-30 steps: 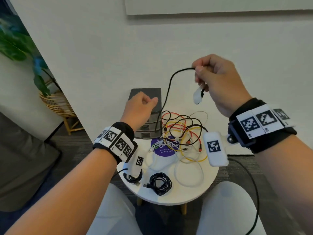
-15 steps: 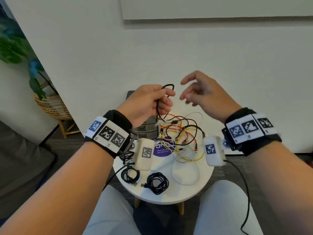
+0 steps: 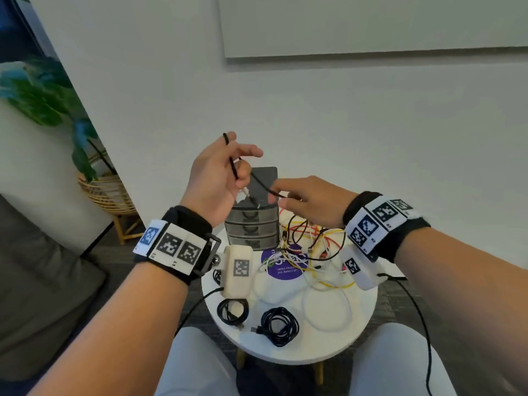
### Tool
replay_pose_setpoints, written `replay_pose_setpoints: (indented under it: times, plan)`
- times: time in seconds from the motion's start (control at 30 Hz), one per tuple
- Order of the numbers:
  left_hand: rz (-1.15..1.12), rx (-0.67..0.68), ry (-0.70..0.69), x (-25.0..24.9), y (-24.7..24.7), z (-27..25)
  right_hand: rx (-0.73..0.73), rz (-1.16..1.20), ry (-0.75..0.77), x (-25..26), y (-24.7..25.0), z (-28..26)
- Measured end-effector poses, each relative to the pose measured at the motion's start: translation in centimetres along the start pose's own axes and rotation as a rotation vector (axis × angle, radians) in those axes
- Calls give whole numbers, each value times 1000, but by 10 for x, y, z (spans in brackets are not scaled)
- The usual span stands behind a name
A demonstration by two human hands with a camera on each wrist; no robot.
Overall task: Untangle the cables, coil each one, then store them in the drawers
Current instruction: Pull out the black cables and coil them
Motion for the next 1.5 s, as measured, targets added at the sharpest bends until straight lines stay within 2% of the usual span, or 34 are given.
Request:
replay_pose_setpoints:
  times: [0.07, 0.13, 0.23, 0.27, 0.33, 0.43, 0.57, 0.67, 0.77, 0.83, 0.9, 0.97, 1.03, 1.17, 1.33, 1.4, 1.5]
  plan:
    - [14, -53, 1, 8, 7, 5, 40, -150, 102, 21, 2, 5]
    - [134, -42, 19, 16, 8, 9, 38, -205, 183, 42, 11, 8]
    - [495, 62, 26, 22, -5, 5, -50, -210, 242, 60, 41, 11]
    - [534, 121, 0, 21, -9, 3, -98, -204, 247, 62, 53, 11]
    - [456, 216, -23, 17, -14, -4, -197, -159, 218, 60, 78, 9]
    - [233, 312, 77, 10, -21, -14, -303, -88, 146, 41, 98, 3]
    - [166, 382, 70, -1, -32, -18, -344, 107, 43, 10, 87, -1]
    - [-4, 370, 17, -9, -37, -21, -247, 228, -36, -1, 55, -1]
    - [-30, 285, -38, -15, -40, -18, -54, 101, -3, 9, 21, -5]
    - [51, 168, -53, -11, -36, -12, 10, 29, 29, 22, 16, -7]
    - [261, 95, -96, -4, -29, -7, 49, -50, 66, 37, 25, -8]
    - [551, 129, -97, 3, -30, -9, 42, -134, 107, 50, 45, -11]
    - [687, 215, -72, 9, -33, -16, -22, -133, 142, 57, 69, -15]
    - [576, 353, -94, 0, -44, -23, -154, 10, 188, 50, 94, -17]
    - [368, 453, 77, -7, -47, -21, -270, 303, 138, 23, 80, -16]
    - [336, 514, 135, -4, -46, -26, -318, 293, 110, 14, 77, -17]
    - [168, 547, 182, -2, -52, -33, -477, 285, 78, 5, 71, -22]
Point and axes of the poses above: each hand's wrist, its own z-axis towards the middle knuckle, its own y-axis out of the back of the hand, x = y × z, the point moved 5 cm from there along z, towards the middle knuckle, and after that the axes turned 3 degrees about z, right-handed, at the moved point
